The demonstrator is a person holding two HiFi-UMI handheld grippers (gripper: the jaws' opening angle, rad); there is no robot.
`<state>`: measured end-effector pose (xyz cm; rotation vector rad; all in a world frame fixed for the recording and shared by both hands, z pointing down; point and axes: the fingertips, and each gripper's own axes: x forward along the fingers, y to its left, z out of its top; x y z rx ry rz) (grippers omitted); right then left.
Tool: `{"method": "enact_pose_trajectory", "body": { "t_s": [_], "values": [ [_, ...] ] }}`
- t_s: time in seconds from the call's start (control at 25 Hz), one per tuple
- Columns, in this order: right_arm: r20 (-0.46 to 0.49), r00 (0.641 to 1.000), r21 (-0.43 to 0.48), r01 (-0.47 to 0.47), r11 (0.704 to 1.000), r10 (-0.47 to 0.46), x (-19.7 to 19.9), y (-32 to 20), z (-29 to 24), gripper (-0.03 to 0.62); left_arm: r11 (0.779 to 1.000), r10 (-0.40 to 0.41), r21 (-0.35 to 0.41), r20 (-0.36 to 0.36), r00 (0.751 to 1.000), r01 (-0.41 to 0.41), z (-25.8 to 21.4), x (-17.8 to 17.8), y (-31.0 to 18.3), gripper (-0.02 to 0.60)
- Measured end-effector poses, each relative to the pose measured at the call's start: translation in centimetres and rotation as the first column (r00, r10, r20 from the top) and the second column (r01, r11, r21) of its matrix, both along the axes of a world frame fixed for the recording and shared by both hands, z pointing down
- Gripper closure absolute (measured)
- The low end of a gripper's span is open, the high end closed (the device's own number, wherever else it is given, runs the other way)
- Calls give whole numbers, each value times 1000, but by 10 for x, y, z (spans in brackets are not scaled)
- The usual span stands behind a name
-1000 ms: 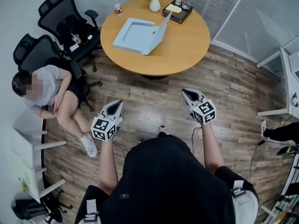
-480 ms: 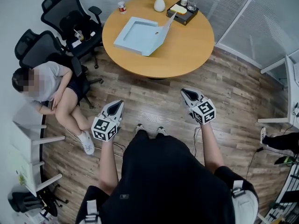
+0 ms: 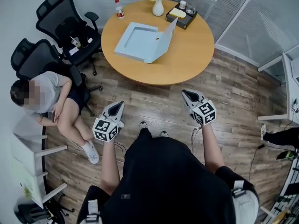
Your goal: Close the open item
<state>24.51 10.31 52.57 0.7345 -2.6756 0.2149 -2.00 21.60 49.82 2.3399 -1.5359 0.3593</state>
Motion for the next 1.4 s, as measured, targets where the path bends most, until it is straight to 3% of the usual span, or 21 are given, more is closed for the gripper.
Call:
{"method": "enact_pose_trajectory", "body": {
  "t_s": [0.36,0.6,0.92,1.4],
  "values": [
    [-31,998,42,-52,998,53,-50,-25,-7,586,997,73,11,12,997,-74,-2,-59,-44,577],
    [-66,992,60,-100,993,104,-61,-40,-4,586,993,121,6,17,992,-121,2,-88,-68,577],
    [-66,989,55,-126,990,130,-61,-80,-8,586,996,87,-8,-6,996,-87,6,-105,-95,577],
    [-62,997,52,-44,998,48,-52,-187,-10,586,1000,-11,-3,-4,1000,11,3,-87,-177,577]
  ]
}}
